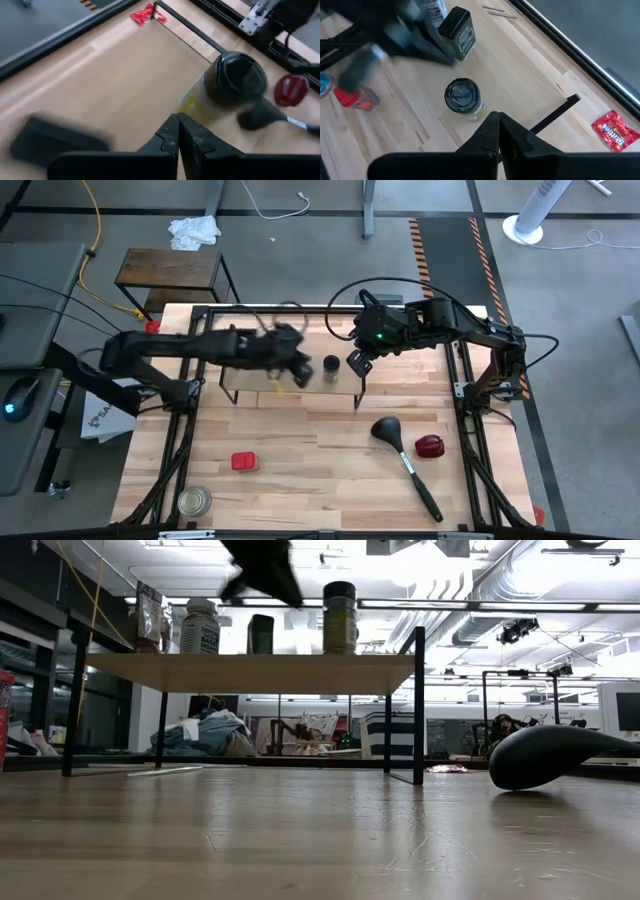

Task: Shelf spices
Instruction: Put the red seasoning can on the shelf

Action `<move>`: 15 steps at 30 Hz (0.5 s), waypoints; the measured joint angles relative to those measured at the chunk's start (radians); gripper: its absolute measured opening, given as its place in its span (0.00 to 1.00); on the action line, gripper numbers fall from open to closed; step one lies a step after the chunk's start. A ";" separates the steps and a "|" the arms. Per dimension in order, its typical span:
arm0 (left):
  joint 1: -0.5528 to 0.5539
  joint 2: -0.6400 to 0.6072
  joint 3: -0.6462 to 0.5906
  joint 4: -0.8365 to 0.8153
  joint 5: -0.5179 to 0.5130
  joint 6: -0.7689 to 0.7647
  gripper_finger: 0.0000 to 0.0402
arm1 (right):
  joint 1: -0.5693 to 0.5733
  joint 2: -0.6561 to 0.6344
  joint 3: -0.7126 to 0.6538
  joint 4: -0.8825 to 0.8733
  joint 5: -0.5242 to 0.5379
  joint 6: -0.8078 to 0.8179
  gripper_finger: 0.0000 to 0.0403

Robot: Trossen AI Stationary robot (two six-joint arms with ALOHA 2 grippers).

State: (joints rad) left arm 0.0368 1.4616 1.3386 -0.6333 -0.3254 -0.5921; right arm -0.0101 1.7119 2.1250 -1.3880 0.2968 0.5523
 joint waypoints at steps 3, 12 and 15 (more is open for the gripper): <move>-0.045 -0.115 0.002 -0.128 0.014 0.017 0.00 | 0.000 0.000 0.000 0.000 0.004 -0.013 0.00; -0.628 -0.268 -0.026 -0.527 -0.083 -0.391 0.00 | 0.001 0.000 0.000 0.000 0.007 -0.039 0.00; -0.807 -0.243 -0.083 -0.526 -0.079 -0.504 0.00 | 0.001 0.000 0.000 0.000 0.007 -0.061 0.00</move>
State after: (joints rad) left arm -0.7704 1.2183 1.2554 -1.1597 -0.4040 -1.0961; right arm -0.0093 1.7119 2.1250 -1.3875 0.3041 0.4914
